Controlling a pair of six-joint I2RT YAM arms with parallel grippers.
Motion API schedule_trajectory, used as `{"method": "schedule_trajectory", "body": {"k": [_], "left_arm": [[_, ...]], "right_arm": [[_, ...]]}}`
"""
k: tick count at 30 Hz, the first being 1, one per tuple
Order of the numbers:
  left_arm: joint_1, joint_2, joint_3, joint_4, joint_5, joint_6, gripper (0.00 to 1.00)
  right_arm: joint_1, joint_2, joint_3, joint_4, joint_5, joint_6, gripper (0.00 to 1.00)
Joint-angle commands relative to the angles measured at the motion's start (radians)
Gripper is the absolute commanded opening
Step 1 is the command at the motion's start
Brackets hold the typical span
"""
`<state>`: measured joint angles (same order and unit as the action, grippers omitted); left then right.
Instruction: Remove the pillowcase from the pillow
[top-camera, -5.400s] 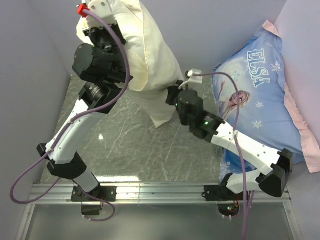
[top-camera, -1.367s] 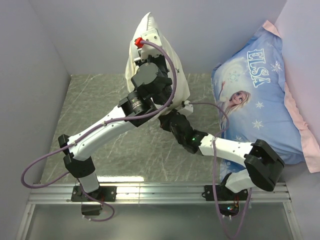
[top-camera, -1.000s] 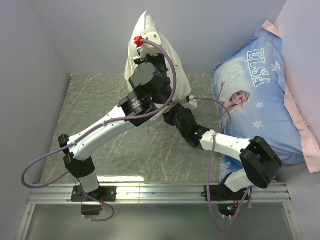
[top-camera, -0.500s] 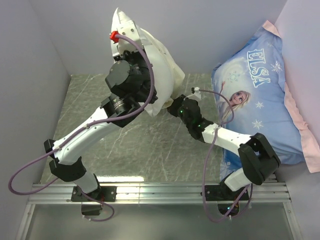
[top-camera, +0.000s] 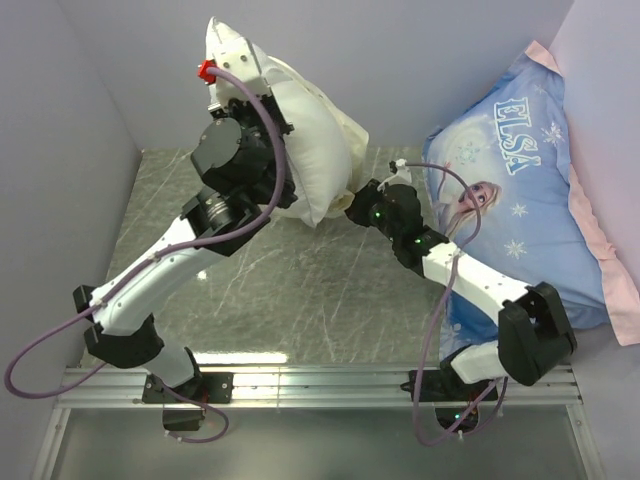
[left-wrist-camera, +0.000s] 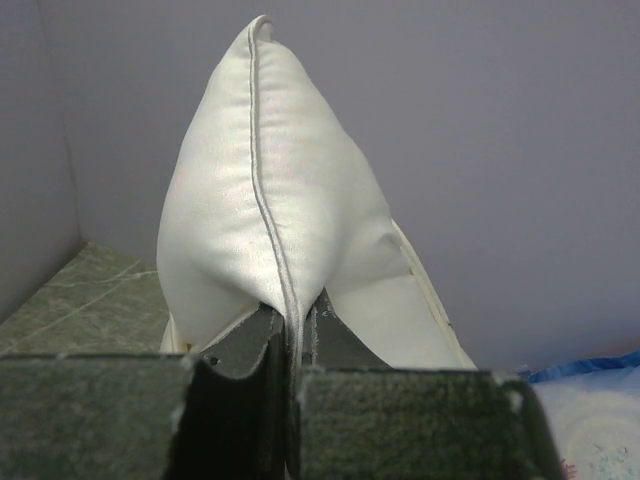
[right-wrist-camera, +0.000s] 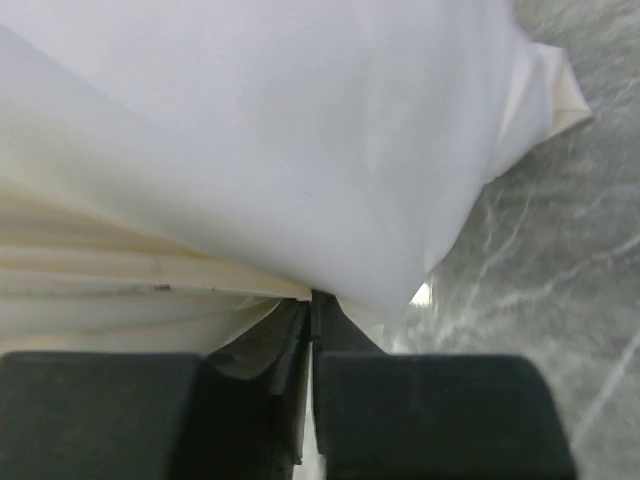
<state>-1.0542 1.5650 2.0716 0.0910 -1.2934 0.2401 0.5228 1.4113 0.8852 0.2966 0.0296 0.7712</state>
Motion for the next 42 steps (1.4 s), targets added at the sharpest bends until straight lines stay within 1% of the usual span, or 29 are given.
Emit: {"method": "schedule_trajectory", "body": {"k": [1, 2, 4, 5, 6, 8, 10, 11, 12, 14, 15, 17, 18, 20, 22, 23, 25, 27, 29, 31, 32, 33, 34, 35, 36, 38, 39, 41, 42], "left_arm": [[0.005, -0.191, 0.029, 0.092, 0.175, -0.099, 0.01], [0.005, -0.186, -0.008, 0.069, 0.181, -0.123, 0.01], [0.005, -0.174, -0.03, 0.064, 0.172, -0.119, 0.01], [0.006, -0.163, -0.044, 0.056, 0.171, -0.119, 0.0], [0.008, -0.16, -0.048, 0.04, 0.18, -0.13, 0.01], [0.014, -0.166, -0.073, 0.012, 0.218, -0.178, 0.0], [0.04, -0.169, -0.087, -0.06, 0.252, -0.225, 0.01], [0.055, -0.169, -0.087, -0.091, 0.282, -0.301, 0.01], [0.074, -0.171, -0.087, -0.187, 0.313, -0.336, 0.01], [0.138, -0.189, -0.103, -0.264, 0.362, -0.442, 0.01], [0.182, -0.198, -0.114, -0.319, 0.423, -0.476, 0.0], [0.223, -0.209, -0.14, -0.362, 0.497, -0.551, 0.01], [0.244, -0.201, -0.133, -0.391, 0.553, -0.561, 0.01], [0.252, -0.139, -0.064, -0.489, 0.603, -0.576, 0.01], [0.25, -0.084, -0.009, -0.534, 0.669, -0.588, 0.01], [0.25, -0.08, -0.013, -0.533, 0.687, -0.593, 0.0], [0.252, -0.103, -0.075, -0.505, 0.701, -0.599, 0.0], [0.273, -0.124, -0.117, -0.487, 0.71, -0.616, 0.01], [0.29, -0.151, -0.154, -0.522, 0.721, -0.639, 0.0], [0.299, -0.21, -0.238, -0.543, 0.742, -0.677, 0.0], [0.301, -0.244, -0.295, -0.524, 0.765, -0.693, 0.0], [0.3, -0.282, -0.444, -0.504, 0.807, -0.708, 0.0], [0.301, -0.357, -0.518, -0.487, 0.837, -0.747, 0.0], [0.3, -0.391, -0.588, -0.481, 0.891, -0.769, 0.0], [0.299, -0.423, -0.72, -0.462, 0.932, -0.785, 0.0], [0.295, -0.493, -0.827, -0.456, 1.029, -0.835, 0.0], [0.275, -0.509, -0.913, -0.453, 1.042, -0.849, 0.0], [0.234, -0.54, -0.964, -0.471, 1.022, -0.863, 0.0], [0.2, -0.54, -0.981, -0.493, 0.97, -0.866, 0.0]], "right_arm": [[-0.017, -0.041, 0.037, -0.326, 0.013, -0.168, 0.11], [-0.004, -0.067, 0.047, -0.344, 0.021, -0.182, 0.22], [0.014, -0.165, 0.057, -0.367, 0.015, -0.217, 0.32], [0.013, -0.199, 0.058, -0.375, 0.007, -0.222, 0.4], [0.014, -0.262, 0.058, -0.392, 0.003, -0.234, 0.43], [0.014, -0.319, 0.055, -0.405, -0.016, -0.239, 0.49], [0.017, -0.389, 0.048, -0.424, -0.026, -0.25, 0.52], [0.017, -0.414, 0.035, -0.425, -0.069, -0.25, 0.54], [0.017, -0.458, 0.026, -0.418, -0.086, -0.25, 0.55], [0.023, -0.509, -0.009, -0.403, -0.108, -0.245, 0.58], [0.023, -0.553, -0.017, -0.387, -0.118, -0.247, 0.59], [0.034, -0.595, -0.005, -0.392, -0.123, -0.259, 0.61], [0.043, -0.606, 0.006, -0.395, -0.12, -0.277, 0.61], [0.083, -0.626, 0.053, -0.404, -0.106, -0.303, 0.63], [0.121, -0.634, 0.092, -0.404, -0.045, -0.354, 0.64], [0.162, -0.618, 0.147, -0.418, -0.005, -0.371, 0.66], [0.183, -0.594, 0.199, -0.47, 0.061, -0.412, 0.67], [0.183, -0.549, 0.244, -0.481, 0.079, -0.411, 0.68], [0.181, -0.487, 0.285, -0.482, 0.102, -0.408, 0.69], [0.183, -0.431, 0.322, -0.473, 0.101, -0.412, 0.7], [0.183, -0.37, 0.374, -0.467, 0.095, -0.423, 0.7], [0.183, -0.335, 0.411, -0.474, 0.095, -0.427, 0.7], [0.18, -0.298, 0.45, -0.481, 0.095, -0.435, 0.7], [0.177, -0.234, 0.53, -0.493, 0.086, -0.444, 0.7], [0.152, -0.203, 0.566, -0.494, 0.072, -0.446, 0.7], [0.12, -0.11, 0.665, -0.501, 0.009, -0.432, 0.71], [0.097, -0.077, 0.702, -0.517, -0.012, -0.428, 0.71], [0.048, 0.019, 0.809, -0.551, -0.033, -0.42, 0.71], [0.034, 0.049, 0.842, -0.582, -0.077, -0.42, 0.71]]}}
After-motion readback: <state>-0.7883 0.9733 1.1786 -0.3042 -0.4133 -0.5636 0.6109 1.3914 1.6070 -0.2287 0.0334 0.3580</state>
